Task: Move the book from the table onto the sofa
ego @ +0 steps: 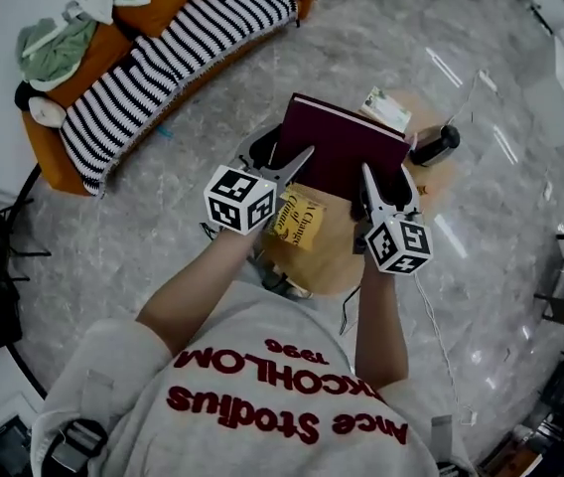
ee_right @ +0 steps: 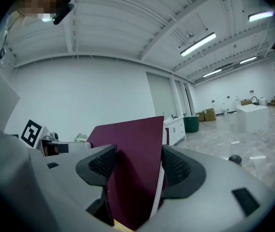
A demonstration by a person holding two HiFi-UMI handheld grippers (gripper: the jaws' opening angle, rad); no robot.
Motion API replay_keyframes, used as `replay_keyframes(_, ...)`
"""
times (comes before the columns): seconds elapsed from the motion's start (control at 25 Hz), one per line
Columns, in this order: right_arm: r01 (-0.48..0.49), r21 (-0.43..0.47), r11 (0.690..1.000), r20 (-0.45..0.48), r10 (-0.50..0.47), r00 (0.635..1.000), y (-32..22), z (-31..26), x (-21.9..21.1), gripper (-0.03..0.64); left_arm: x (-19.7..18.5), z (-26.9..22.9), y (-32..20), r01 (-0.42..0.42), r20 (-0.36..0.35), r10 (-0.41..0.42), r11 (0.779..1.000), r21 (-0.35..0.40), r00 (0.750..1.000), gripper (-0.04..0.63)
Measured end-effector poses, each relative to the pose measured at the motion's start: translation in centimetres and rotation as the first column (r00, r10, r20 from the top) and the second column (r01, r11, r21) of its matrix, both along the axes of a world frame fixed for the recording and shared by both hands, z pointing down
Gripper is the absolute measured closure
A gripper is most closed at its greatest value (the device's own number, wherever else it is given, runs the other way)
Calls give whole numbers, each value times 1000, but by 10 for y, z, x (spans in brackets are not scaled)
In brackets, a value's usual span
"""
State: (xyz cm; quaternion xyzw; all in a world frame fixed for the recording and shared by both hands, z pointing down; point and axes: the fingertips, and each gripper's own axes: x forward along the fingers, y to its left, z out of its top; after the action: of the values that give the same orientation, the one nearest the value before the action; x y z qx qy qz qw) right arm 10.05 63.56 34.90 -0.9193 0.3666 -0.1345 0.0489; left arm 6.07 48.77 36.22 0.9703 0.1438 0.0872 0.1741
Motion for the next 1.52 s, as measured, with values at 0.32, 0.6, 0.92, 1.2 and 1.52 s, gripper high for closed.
replay_keyframes(0.32,55,63,996,-198,-42,979,-8,-109,-8,307,-13,-109,-7,55,-199,-41,997,62,979,316)
replay_keyframes(0.6,88,89,992,-332,-53,942,-3,-173,-30,307,-36,-170,-1,106,-317,-80,992,67,945,314)
replay_keyframes(0.92,105,106,989,-347,-62,936,9,-183,-42,307,-50,-183,11,120,-342,-84,989,84,936,314)
replay_keyframes(1.2,173,109,979,-346,-125,930,5,-184,-50,308,-68,-187,10,191,-359,-146,977,91,922,314)
replay_keyframes(1.52,383,126,915,-344,-322,882,-27,-174,-62,310,-110,-180,-5,409,-357,-349,906,108,866,314)
